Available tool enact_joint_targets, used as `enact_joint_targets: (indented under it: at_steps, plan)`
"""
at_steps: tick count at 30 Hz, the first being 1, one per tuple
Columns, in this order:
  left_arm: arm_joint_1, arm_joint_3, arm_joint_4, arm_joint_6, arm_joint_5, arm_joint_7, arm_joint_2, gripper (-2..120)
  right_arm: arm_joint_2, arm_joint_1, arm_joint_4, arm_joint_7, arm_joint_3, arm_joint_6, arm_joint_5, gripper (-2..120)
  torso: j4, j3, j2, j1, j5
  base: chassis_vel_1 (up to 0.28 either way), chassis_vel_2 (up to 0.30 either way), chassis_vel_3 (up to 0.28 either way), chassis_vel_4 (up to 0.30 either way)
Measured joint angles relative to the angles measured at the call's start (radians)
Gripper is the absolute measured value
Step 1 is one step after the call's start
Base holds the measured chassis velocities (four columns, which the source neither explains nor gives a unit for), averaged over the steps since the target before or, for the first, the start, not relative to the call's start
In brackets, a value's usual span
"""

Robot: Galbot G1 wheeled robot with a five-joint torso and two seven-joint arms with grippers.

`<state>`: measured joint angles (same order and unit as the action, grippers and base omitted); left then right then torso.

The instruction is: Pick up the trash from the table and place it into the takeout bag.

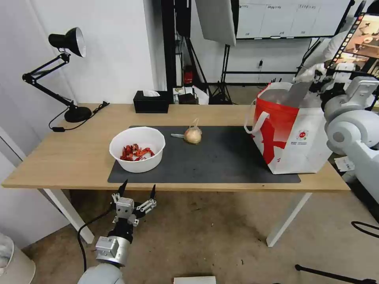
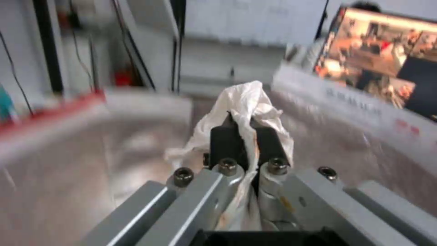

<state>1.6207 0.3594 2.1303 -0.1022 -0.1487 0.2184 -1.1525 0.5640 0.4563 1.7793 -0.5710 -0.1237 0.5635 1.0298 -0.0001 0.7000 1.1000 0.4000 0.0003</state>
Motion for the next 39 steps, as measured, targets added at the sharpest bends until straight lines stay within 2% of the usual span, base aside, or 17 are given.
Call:
enact_joint_targets:
  at_steps: [2,3,7,9,14,18,22,25,27,28,29,32,33,35,36,38,39]
  plan:
    - [0.0,0.005,0.001,0.012,0.001,0.0,0.0,100,-0.015,-0.033,0.008,0.007,0.011,0.107,0.008,6,0.0001,0.0,0.0,0.0,-0.0003,0.0,0.0,0.0,0.0]
    - [0.0,0.005,0.001,0.012,0.001,0.0,0.0,100,-0.015,-0.033,0.008,0.007,0.011,0.107,0.008,6,0.0001,0.0,0.0,0.0,-0.0003,0.0,0.0,0.0,0.0]
    - [0.0,0.006,0.003,0.019,0.002,0.0,-0.001,100,-0.036,-0.07,0.011,0.012,0.036,0.165,0.029,20,0.0001,0.0,0.0,0.0,-0.0004,0.0,0.0,0.0,0.0]
    - [-0.001,0.004,0.002,0.023,0.003,0.0,-0.003,100,-0.044,-0.083,0.011,0.011,0.048,0.17,0.035,32,0.0001,0.0,0.0,0.0,-0.0004,0.0,0.0,0.0,0.0]
    - [-0.004,0.002,-0.001,0.026,0.003,0.0,-0.003,100,-0.045,-0.084,0.009,0.01,0.053,0.17,0.035,45,0.0002,0.0,0.0,0.0,-0.0003,0.0,0.0,0.0,0.0]
    - [-0.009,0.001,-0.001,0.026,-0.003,0.001,-0.002,100,-0.044,-0.078,0.013,0.015,0.052,0.15,0.034,65,0.0001,0.0,0.0,0.0,-0.0003,0.0,0.0,0.0,0.0]
    - [-0.012,0.001,0.002,0.026,-0.007,0.001,-0.001,100,-0.042,-0.06,0.022,0.025,0.04,0.121,0.034,72,0.0003,0.0,0.0,0.0,-0.0003,0.0,0.0,0.0,0.0]
    - [-0.018,0.001,0.01,0.027,-0.015,0.001,0.001,100,-0.042,0.01,0.058,0.06,-0.011,0.025,0.032,86,0.0003,0.0,0.0,0.0,-0.0003,0.0,0.0,0.0,0.0]
    - [-0.019,0.001,0.011,0.027,-0.016,0.001,0.001,100,-0.042,0.014,0.06,0.062,-0.013,0.02,0.032,86,0.0002,0.0,0.0,0.0,-0.0003,0.0,0.0,0.0,0.0]
    - [-0.021,0.0,0.013,0.027,-0.02,0.001,0.001,100,-0.043,0.061,0.084,0.084,-0.044,-0.044,0.029,97,0.0003,0.0,0.0,0.0,-0.0002,0.0,0.0,0.0,0.0]
    - [-0.021,0.0,0.013,0.027,-0.02,0.001,0.001,100,-0.043,0.061,0.084,0.084,-0.044,-0.044,0.029,97,0.0003,0.0,0.0,0.0,-0.0002,0.0,0.0,0.0,0.0]
    - [-0.032,-0.003,0.016,0.025,-0.028,0.001,-0.011,100,-0.029,0.283,0.194,0.151,-0.126,-0.275,-0.003,100,-0.0005,0.0,0.0,0.0,-0.0001,0.0,0.0,0.0,0.0]
    - [-0.032,-0.003,0.016,0.025,-0.028,0.001,-0.011,100,-0.029,0.283,0.194,0.151,-0.126,-0.275,-0.003,100,-0.0005,0.0,0.0,0.0,-0.0001,0.0,0.0,0.0,0.0]
    - [-0.009,0.017,0.024,0.015,-0.021,0.003,-0.03,100,0.027,0.377,0.247,0.188,-0.141,-0.38,-0.039,100,-0.0004,0.0,0.0,0.0,-0.0004,0.0,0.0,0.0,0.0]
    - [0.005,0.028,0.03,0.01,-0.015,0.005,-0.04,100,0.061,0.427,0.274,0.217,-0.15,-0.43,-0.064,100,0.0012,0.0,0.0,0.0,0.0004,0.0,0.0,0.0,0.0]
    - [0.011,0.032,0.032,0.008,-0.012,0.005,-0.045,100,0.083,0.47,0.297,0.24,-0.164,-0.459,-0.084,100,0.0016,0.0,0.0,0.0,0.0002,0.0,0.0,0.0,0.0]
    - [0.015,0.034,0.033,0.006,-0.008,0.006,-0.051,100,0.115,0.558,0.335,0.275,-0.209,-0.501,-0.129,100,0.0014,0.0,0.0,0.0,-0.0012,0.0,0.0,0.0,0.0]
